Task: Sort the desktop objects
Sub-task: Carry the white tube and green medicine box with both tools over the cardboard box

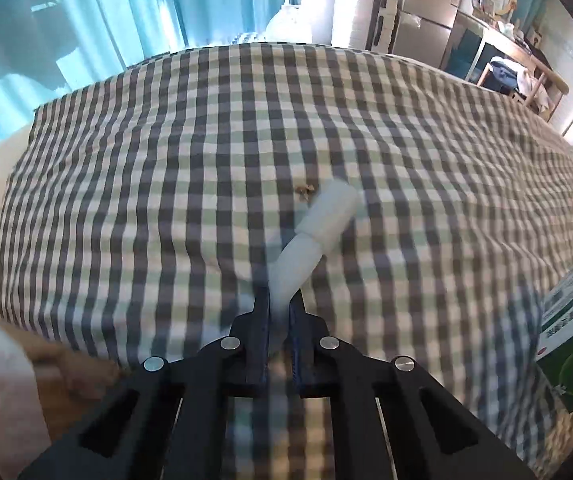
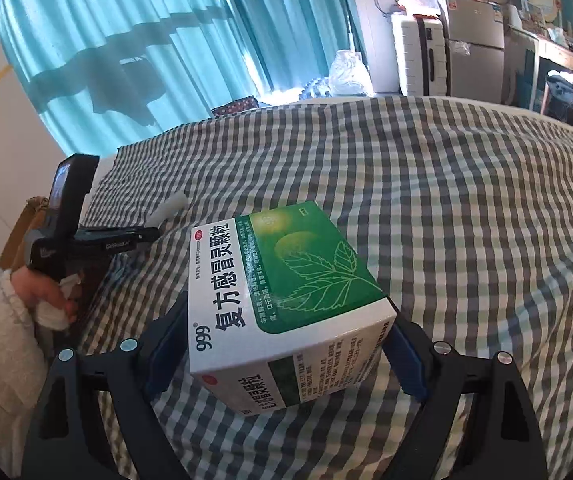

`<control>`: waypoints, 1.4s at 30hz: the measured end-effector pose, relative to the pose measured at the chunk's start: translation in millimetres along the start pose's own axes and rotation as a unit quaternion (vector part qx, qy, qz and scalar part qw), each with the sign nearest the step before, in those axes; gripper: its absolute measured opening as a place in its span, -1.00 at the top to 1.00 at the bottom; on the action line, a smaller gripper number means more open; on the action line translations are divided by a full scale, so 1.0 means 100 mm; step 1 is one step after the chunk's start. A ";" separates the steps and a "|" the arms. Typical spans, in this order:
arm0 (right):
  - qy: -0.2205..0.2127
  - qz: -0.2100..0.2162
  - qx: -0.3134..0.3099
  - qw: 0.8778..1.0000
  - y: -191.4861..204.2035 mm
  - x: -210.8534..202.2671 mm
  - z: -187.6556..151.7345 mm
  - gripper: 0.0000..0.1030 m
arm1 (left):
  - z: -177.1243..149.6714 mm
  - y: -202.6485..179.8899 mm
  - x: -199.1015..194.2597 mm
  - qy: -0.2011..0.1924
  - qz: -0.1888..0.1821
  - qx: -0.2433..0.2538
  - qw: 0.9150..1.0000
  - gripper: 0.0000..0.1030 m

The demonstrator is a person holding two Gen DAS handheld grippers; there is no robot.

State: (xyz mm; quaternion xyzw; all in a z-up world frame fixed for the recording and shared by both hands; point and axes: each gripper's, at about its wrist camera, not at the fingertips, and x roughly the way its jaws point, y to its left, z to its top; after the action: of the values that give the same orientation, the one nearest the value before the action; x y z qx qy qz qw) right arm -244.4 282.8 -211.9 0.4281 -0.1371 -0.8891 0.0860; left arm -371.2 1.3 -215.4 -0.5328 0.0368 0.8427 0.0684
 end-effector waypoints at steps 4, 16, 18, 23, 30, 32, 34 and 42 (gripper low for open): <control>-0.004 0.007 0.017 1.000 0.05 -0.22 -0.09 -0.68 | -0.37 -0.17 -0.38 -0.006 -0.024 -0.019 1.000 0.88; -0.025 0.011 -0.017 0.999 0.59 -1.00 -0.37 -0.67 | -1.31 -0.40 -1.64 -0.063 -0.079 -0.039 0.994 0.88; -0.030 0.013 -0.020 0.999 0.67 -1.13 -0.45 -0.67 | -1.36 -0.39 -1.84 -0.081 -0.079 -0.033 0.993 0.88; -0.057 0.020 -0.031 0.998 0.91 -1.47 -0.52 -0.67 | -1.35 -0.15 -2.34 -0.125 -0.091 -0.055 0.987 0.88; -0.078 0.062 -0.083 0.992 1.64 -1.65 -0.36 -0.67 | -1.42 0.39 -2.92 -0.176 -0.056 -0.094 0.978 0.88; -0.080 0.081 -0.100 0.988 1.95 -1.60 -0.28 -0.67 | -1.45 0.57 -3.02 -0.185 -0.044 -0.107 0.976 0.88; -0.082 0.100 -0.119 0.984 2.22 -1.55 -0.23 -0.67 | -1.50 0.76 -3.07 -0.191 -0.035 -0.119 0.974 0.88; -0.065 0.161 -0.154 0.973 3.31 -0.92 0.05 -0.67 | -1.59 1.64 -3.04 -0.191 0.020 -0.159 0.968 0.88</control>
State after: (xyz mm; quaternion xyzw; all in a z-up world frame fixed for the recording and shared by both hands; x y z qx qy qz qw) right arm -179.9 -5.0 -35.8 0.3237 -0.0713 -0.8998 0.2838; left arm -126.2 -204.8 -11.4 -0.3649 -0.1008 0.9252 -0.0284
